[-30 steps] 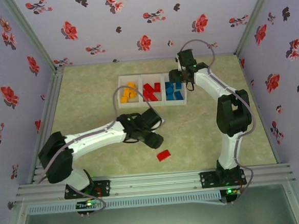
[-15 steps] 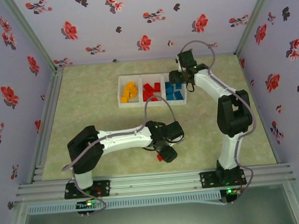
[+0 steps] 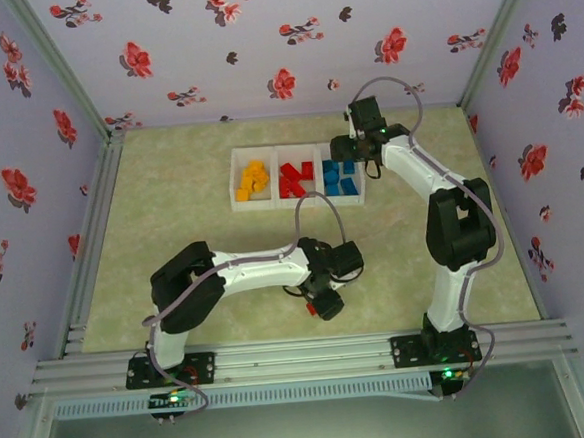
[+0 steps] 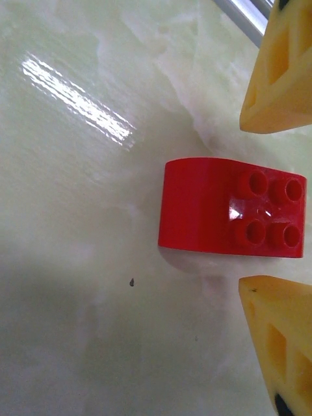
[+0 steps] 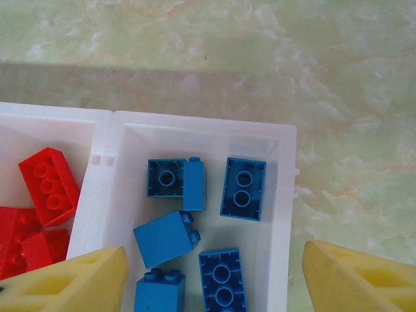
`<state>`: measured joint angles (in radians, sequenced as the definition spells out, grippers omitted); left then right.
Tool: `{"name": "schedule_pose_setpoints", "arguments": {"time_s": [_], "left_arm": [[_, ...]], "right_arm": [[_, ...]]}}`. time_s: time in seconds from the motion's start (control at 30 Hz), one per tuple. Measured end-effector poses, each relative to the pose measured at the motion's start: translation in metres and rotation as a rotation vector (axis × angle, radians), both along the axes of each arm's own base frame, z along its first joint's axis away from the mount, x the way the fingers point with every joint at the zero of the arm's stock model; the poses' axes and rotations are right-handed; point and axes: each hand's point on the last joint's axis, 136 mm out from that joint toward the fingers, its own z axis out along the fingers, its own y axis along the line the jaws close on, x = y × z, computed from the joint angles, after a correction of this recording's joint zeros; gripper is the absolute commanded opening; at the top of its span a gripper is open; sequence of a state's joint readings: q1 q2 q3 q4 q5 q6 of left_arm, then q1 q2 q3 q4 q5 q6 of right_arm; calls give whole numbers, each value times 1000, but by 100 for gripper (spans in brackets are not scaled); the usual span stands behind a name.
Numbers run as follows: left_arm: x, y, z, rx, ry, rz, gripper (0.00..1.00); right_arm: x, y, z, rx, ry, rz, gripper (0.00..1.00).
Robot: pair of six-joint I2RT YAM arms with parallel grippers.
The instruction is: Sort the legos into containers by color
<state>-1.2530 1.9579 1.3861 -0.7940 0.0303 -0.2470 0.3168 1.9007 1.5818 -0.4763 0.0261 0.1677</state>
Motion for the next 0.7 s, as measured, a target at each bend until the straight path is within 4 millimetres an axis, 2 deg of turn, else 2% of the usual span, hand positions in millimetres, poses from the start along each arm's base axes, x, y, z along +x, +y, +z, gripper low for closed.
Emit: {"name": "schedule_pose_setpoints", "arguments": {"time_s": [0.2, 0.47, 0.7], "left_arm": [[0, 3, -3, 18, 0, -11, 43], [0, 6, -9, 51, 3, -13, 40], [4, 7, -9, 63, -19, -14, 26]], "right_arm": [[0, 0, 0, 0, -1, 0, 71], [-1, 0, -1, -1, 3, 0, 70], [-2, -1, -2, -2, 6, 0, 69]]}}
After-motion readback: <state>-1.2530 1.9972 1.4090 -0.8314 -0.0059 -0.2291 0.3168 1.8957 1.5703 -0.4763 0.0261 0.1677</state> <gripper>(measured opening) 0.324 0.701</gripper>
